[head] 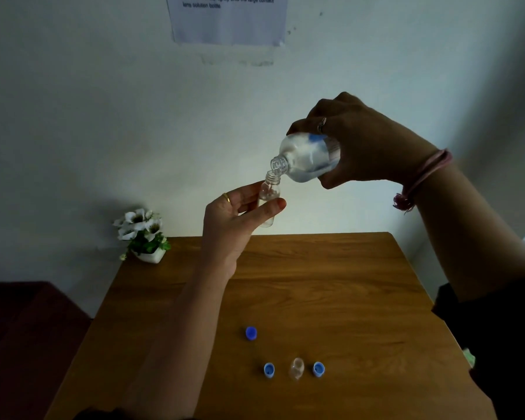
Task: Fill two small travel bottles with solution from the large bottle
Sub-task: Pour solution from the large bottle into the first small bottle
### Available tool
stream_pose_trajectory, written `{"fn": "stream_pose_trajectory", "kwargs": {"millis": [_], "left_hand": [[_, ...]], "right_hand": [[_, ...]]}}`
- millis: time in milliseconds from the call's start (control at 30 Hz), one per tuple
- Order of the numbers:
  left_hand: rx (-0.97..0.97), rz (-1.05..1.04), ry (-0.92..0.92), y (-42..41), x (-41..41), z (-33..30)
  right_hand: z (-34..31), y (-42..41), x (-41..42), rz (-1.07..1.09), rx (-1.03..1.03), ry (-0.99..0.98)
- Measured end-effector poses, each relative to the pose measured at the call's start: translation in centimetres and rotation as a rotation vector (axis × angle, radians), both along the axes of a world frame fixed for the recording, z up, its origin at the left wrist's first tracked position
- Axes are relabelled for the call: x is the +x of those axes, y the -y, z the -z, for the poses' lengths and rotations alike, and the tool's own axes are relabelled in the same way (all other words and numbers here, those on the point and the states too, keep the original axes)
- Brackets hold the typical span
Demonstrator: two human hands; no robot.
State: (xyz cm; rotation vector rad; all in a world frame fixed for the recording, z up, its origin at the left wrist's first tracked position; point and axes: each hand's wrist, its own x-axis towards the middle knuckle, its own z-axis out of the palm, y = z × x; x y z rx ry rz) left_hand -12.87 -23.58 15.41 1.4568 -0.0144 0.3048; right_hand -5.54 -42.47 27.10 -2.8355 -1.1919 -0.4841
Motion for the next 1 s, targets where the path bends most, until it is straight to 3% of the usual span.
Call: {"fn": "stream_pose_trajectory", "kwargs": {"millis": [1000], "left_hand": [[-0.032, -0.002, -0.006, 0.14, -0.03, 0.02]], "right_hand": [[0.17, -0.06, -0.61, 0.054, -0.007, -0.003]]}}
